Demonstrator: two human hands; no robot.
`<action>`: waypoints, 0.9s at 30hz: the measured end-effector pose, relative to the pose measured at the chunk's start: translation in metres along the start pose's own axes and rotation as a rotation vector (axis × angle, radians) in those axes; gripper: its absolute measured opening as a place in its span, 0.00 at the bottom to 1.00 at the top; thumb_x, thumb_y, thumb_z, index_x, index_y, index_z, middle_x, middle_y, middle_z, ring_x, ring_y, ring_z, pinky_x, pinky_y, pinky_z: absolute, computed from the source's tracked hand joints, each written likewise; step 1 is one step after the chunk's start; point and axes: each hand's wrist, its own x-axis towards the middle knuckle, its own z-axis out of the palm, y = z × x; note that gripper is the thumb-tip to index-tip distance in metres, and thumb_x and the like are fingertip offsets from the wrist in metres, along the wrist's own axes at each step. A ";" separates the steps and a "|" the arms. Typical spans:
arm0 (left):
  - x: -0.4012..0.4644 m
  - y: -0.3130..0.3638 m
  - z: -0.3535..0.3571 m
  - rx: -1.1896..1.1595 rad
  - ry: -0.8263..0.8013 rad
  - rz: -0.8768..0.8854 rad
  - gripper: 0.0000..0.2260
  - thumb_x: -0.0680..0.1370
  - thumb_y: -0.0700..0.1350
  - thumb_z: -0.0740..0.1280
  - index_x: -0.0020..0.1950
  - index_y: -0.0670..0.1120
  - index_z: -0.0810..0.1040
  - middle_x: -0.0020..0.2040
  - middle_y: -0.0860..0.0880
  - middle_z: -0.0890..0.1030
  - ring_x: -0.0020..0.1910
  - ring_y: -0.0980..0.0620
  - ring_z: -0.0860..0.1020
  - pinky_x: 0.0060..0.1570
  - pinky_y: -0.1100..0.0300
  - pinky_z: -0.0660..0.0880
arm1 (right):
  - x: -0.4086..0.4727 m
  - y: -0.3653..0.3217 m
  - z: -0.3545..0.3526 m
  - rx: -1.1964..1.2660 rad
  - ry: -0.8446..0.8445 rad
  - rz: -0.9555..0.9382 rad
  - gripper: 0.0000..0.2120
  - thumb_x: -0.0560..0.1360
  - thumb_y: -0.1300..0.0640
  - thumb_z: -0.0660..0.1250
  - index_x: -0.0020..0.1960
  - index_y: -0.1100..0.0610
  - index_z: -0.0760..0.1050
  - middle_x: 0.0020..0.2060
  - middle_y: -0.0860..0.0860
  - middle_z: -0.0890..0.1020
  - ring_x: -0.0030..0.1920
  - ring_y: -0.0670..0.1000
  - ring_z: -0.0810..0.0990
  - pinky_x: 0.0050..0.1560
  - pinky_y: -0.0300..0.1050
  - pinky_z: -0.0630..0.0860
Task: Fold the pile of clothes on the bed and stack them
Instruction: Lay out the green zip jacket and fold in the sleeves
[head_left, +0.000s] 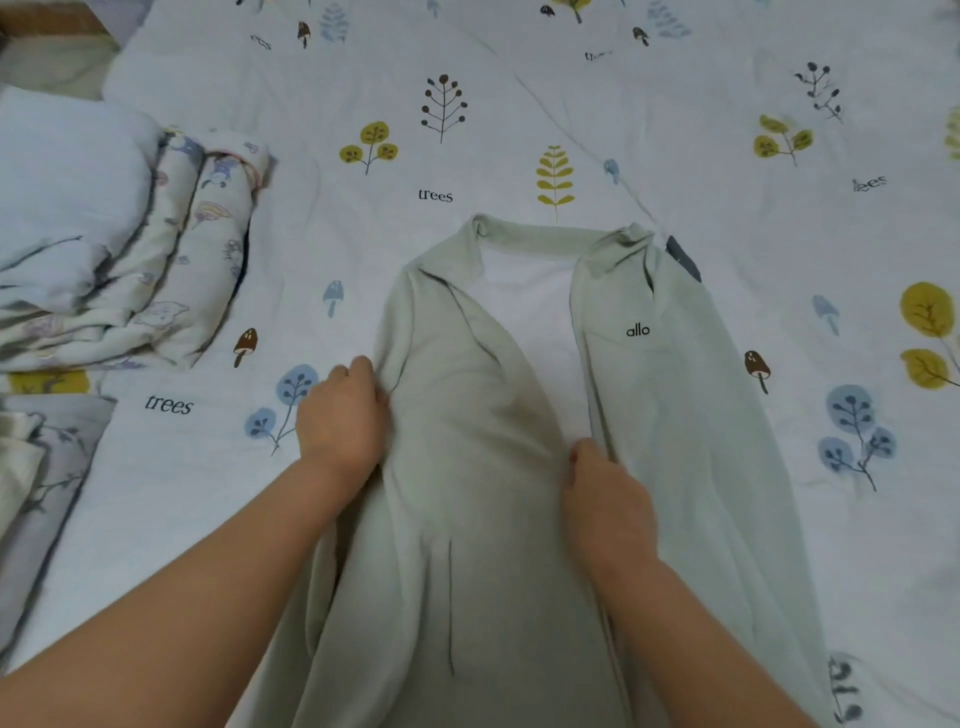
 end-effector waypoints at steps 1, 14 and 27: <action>-0.008 0.004 -0.001 0.032 0.027 0.015 0.10 0.75 0.41 0.65 0.52 0.36 0.71 0.49 0.35 0.75 0.46 0.36 0.74 0.40 0.48 0.68 | -0.004 0.001 0.001 -0.018 -0.016 -0.045 0.11 0.79 0.60 0.54 0.60 0.57 0.67 0.54 0.58 0.78 0.54 0.59 0.78 0.48 0.48 0.72; -0.210 0.063 0.046 -0.071 -0.169 0.459 0.26 0.59 0.65 0.63 0.52 0.53 0.69 0.51 0.49 0.80 0.52 0.49 0.77 0.51 0.56 0.75 | -0.109 0.076 0.015 -0.136 0.144 -0.126 0.32 0.46 0.62 0.81 0.50 0.60 0.79 0.48 0.61 0.80 0.47 0.61 0.80 0.39 0.52 0.78; -0.223 0.060 0.035 -0.073 -0.093 0.368 0.15 0.57 0.44 0.81 0.36 0.47 0.78 0.45 0.45 0.81 0.45 0.42 0.81 0.43 0.46 0.77 | -0.126 0.097 0.007 -0.032 0.151 -0.154 0.24 0.53 0.67 0.80 0.47 0.63 0.78 0.41 0.60 0.78 0.39 0.62 0.79 0.36 0.51 0.77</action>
